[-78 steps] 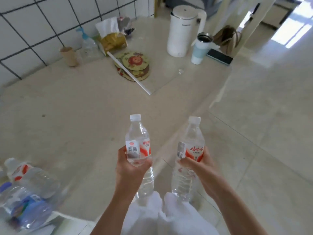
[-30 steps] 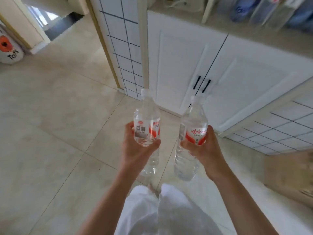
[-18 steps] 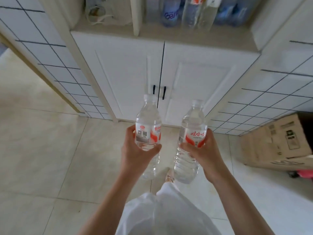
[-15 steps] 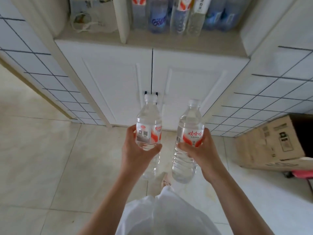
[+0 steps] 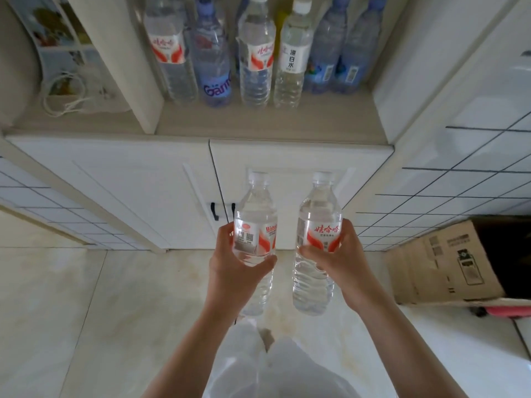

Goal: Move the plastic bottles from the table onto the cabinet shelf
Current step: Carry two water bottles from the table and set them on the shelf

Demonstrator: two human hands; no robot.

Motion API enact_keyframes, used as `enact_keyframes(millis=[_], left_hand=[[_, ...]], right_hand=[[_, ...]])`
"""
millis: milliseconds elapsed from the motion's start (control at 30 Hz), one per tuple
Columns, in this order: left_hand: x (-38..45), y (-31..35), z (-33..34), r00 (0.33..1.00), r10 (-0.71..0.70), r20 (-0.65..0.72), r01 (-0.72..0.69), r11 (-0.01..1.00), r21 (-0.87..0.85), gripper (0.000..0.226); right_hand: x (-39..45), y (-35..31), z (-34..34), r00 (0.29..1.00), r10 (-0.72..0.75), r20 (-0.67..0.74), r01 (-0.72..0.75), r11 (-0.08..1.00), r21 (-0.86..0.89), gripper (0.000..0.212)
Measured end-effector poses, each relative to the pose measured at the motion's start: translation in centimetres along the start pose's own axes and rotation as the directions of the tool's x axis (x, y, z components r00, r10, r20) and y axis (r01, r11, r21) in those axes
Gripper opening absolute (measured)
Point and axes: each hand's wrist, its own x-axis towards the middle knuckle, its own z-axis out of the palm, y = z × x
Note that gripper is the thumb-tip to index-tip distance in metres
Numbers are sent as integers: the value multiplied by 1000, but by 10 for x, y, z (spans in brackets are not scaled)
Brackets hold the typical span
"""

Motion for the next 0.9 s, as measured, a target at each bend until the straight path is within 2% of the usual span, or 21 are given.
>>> enact_keyframes(millis=[267,500,700,900], left_hand=[[95,44,7,986,103,131,-110,993,46,68],[167,105,27,927,299,225,-322,944,73,72],[200,151,55,880,423,216,-435,900,10,77],[215,180,90,874,462,149,-456,887,-72,77]], right_hand=[[57,-45,6,983,-47,-176,47,999,-6,52],[97,-92,-6,930,-158,-331,135,987,-91,66],[131,-122,-27,844,-285,-455,241,958,-152,68],[168,-144,-52,738,-408,-538,370,911,-184,70]])
